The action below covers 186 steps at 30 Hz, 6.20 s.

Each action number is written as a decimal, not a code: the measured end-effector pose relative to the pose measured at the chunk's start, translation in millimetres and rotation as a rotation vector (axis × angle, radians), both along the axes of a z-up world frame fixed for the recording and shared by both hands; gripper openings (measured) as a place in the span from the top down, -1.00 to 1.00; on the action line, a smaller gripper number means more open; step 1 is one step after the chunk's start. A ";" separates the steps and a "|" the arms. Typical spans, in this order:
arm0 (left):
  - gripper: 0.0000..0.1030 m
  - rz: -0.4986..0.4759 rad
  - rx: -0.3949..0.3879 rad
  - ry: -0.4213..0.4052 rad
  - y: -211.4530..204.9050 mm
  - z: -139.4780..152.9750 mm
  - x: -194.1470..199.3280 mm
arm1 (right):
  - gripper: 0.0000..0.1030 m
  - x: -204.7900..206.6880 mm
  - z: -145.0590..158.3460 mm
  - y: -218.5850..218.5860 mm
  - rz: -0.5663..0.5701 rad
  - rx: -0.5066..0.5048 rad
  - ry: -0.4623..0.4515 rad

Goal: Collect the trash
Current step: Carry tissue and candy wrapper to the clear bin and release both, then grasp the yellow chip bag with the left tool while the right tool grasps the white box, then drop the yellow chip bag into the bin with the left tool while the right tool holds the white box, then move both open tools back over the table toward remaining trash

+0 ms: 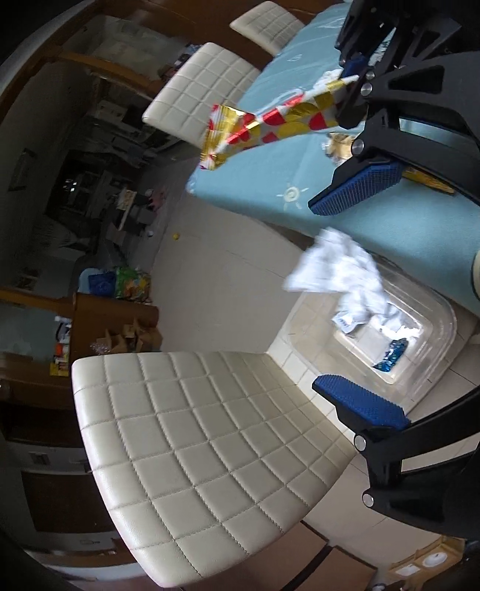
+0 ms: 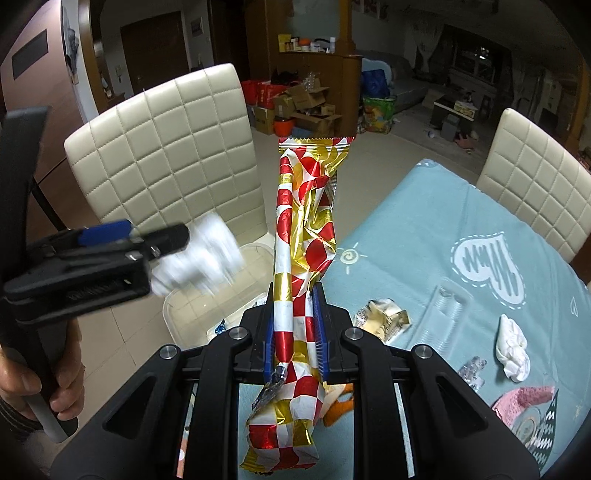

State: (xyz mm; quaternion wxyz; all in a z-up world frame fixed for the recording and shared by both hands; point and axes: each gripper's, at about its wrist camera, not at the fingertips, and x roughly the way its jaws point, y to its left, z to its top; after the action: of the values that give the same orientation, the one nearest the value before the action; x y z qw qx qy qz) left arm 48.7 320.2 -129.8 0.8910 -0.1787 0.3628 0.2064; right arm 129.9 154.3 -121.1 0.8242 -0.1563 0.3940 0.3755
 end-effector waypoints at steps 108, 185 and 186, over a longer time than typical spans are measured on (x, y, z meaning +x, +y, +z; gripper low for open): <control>0.44 -0.490 0.127 0.238 -169.9 -73.3 22.4 | -0.68 6.9 -85.8 -192.2 -0.449 -0.081 0.056; -0.66 0.031 -0.030 0.044 25.0 -26.8 -6.3 | -0.85 0.1 -26.9 26.7 -0.044 -0.097 -0.107; -0.66 0.012 -0.015 0.054 15.1 -24.7 -0.7 | -0.85 1.7 -26.4 16.7 -0.073 -0.090 -0.104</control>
State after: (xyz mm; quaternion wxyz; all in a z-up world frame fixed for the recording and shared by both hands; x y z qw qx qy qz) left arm 48.0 335.3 -154.5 0.8782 -0.1819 0.3872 0.2139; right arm 131.6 171.0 -147.5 0.8488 -0.1982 0.3726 0.3185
